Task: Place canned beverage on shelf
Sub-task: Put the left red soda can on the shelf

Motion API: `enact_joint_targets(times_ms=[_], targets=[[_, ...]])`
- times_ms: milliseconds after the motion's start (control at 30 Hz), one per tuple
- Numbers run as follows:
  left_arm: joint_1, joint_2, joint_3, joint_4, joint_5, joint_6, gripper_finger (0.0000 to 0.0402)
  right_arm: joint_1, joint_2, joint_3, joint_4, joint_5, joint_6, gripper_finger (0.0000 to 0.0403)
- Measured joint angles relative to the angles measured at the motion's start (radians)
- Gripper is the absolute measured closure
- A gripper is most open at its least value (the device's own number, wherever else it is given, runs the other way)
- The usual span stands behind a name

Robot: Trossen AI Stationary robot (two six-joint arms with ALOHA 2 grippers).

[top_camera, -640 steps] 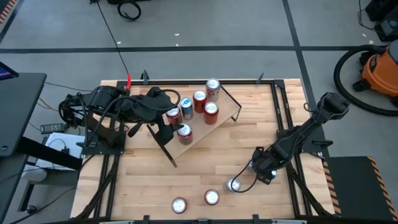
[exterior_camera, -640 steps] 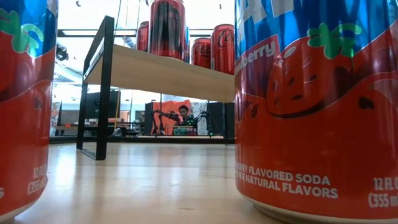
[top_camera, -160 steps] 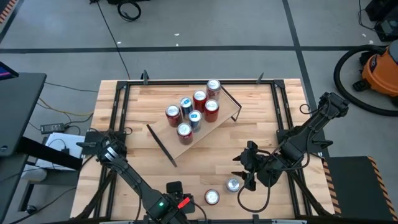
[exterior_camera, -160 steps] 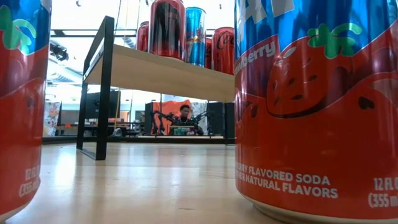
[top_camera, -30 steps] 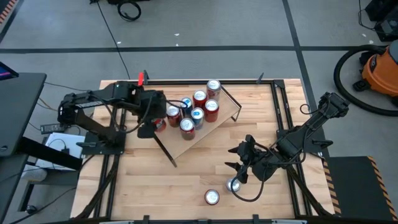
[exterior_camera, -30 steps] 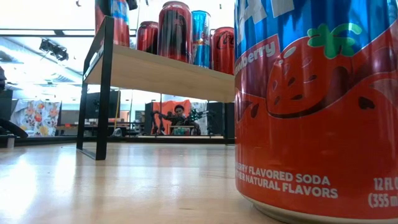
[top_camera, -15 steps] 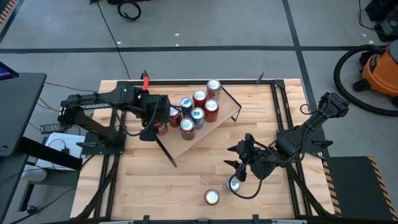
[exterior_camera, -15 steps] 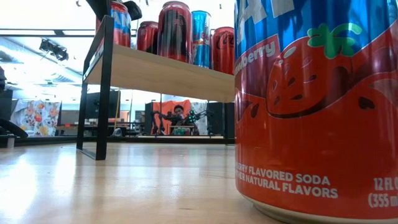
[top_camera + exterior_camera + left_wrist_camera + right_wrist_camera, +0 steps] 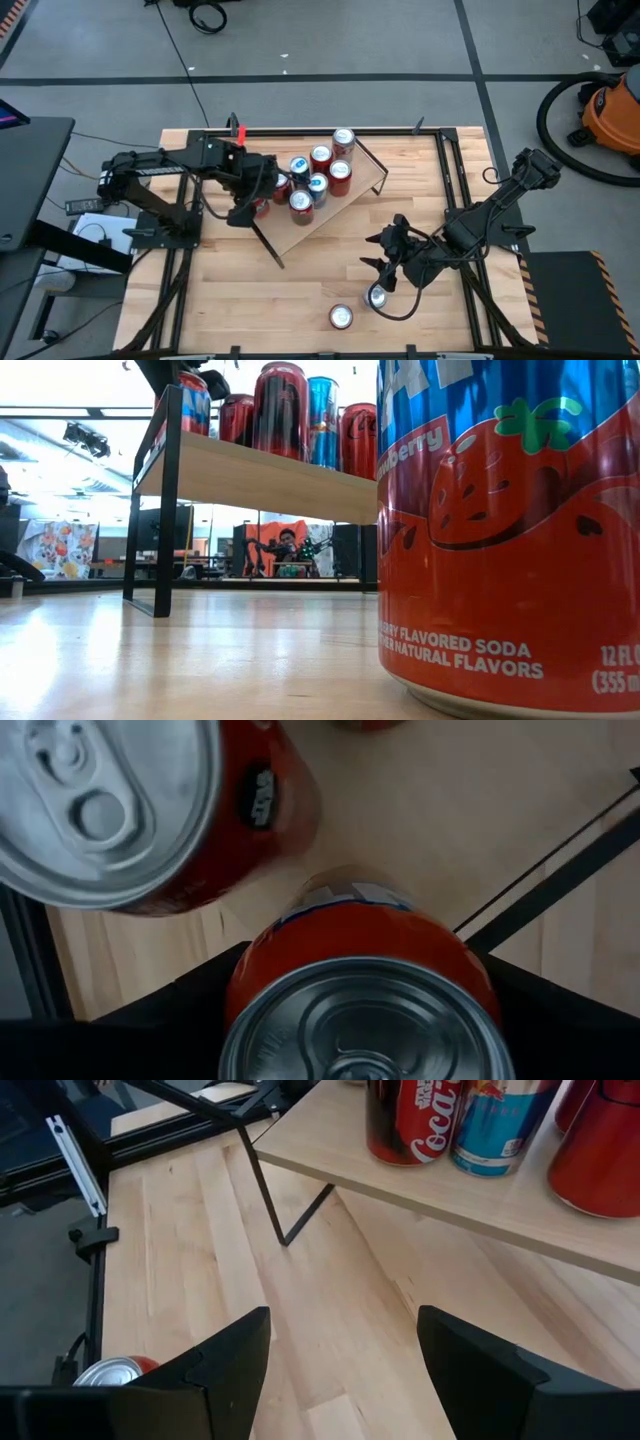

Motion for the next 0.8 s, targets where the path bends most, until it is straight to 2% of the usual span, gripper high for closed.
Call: enact_joint_targets(times_ms=[200,400,600,800], targets=[[0.0,0.002,0.0,0.002,-0.01,-0.045,0.0074,0.0,0.0,0.0,0.002,-0.002,0.003,0.014],[0.0,0.001,0.001,-0.004,-0.048,-0.095,0.0009,0.0,0.0,0.0,0.006,-0.003,0.005,0.014],[-0.017,0.001,0.012,-0.01,-0.052,-0.104,0.0012,0.0,0.0,0.0,0.007,-0.011,0.008,0.014],[-0.032,0.001,0.101,-0.016,-0.052,-0.135,0.0012,0.0,0.0,0.0,0.007,-0.011,0.007,0.014]])
